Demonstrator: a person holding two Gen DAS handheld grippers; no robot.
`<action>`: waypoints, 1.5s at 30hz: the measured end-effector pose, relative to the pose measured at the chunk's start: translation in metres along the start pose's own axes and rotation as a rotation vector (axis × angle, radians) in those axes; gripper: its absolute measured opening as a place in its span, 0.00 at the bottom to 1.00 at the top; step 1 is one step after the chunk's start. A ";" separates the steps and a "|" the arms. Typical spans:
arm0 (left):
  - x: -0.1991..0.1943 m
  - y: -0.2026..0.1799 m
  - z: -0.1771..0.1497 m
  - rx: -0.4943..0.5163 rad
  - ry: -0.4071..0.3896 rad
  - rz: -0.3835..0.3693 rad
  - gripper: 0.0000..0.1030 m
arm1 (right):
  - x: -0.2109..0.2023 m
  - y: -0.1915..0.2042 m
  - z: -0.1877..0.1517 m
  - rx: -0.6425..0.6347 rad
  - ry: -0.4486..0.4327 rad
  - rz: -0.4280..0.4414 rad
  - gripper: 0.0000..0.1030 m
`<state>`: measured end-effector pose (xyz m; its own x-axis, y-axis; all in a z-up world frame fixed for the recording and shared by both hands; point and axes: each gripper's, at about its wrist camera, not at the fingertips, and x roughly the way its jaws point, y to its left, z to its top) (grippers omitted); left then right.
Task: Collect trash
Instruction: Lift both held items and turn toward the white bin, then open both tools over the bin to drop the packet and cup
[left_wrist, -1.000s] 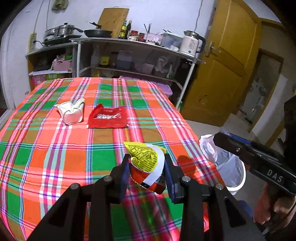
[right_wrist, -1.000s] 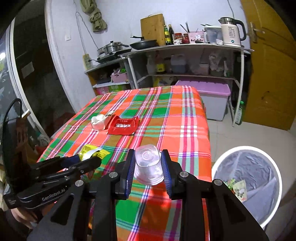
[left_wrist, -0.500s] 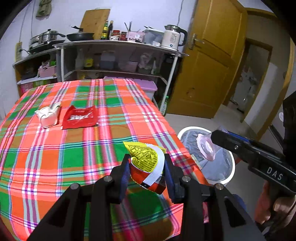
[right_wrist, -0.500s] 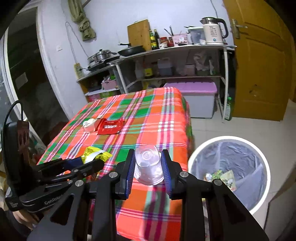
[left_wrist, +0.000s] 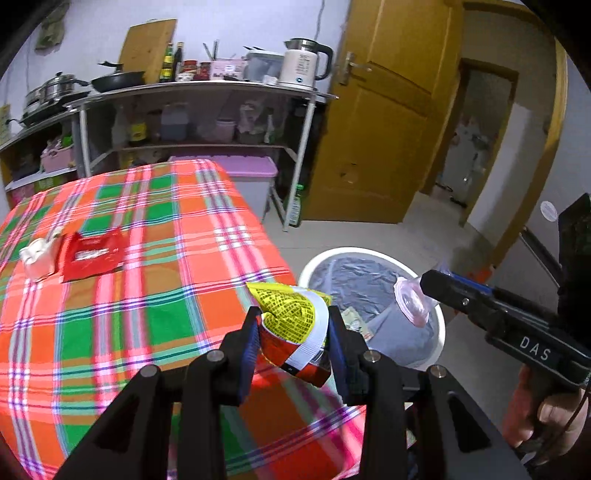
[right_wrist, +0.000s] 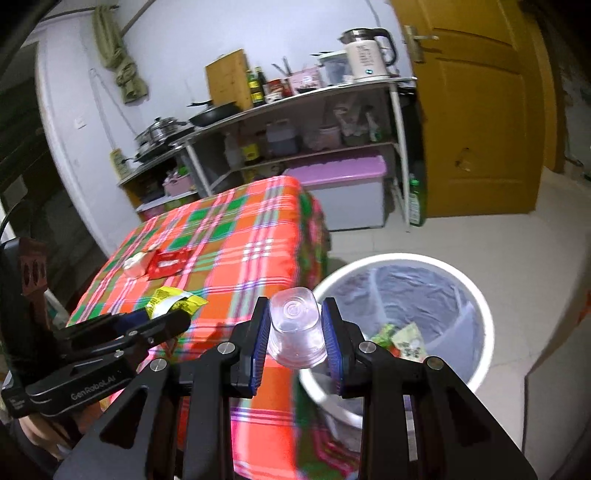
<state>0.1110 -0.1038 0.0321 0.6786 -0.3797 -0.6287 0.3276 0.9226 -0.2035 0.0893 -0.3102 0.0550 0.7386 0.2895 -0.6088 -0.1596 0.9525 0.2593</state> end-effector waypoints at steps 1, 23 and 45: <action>0.005 -0.004 0.001 0.006 0.007 -0.009 0.35 | 0.000 -0.005 0.000 0.008 0.000 -0.008 0.28; 0.082 -0.059 0.003 0.081 0.146 -0.112 0.36 | 0.020 -0.084 -0.016 0.143 0.073 -0.102 0.29; 0.113 -0.062 0.007 0.055 0.207 -0.137 0.48 | 0.038 -0.106 -0.021 0.170 0.107 -0.129 0.47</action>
<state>0.1720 -0.2048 -0.0206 0.4783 -0.4734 -0.7396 0.4460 0.8565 -0.2598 0.1207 -0.3980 -0.0118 0.6710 0.1831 -0.7185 0.0513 0.9552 0.2913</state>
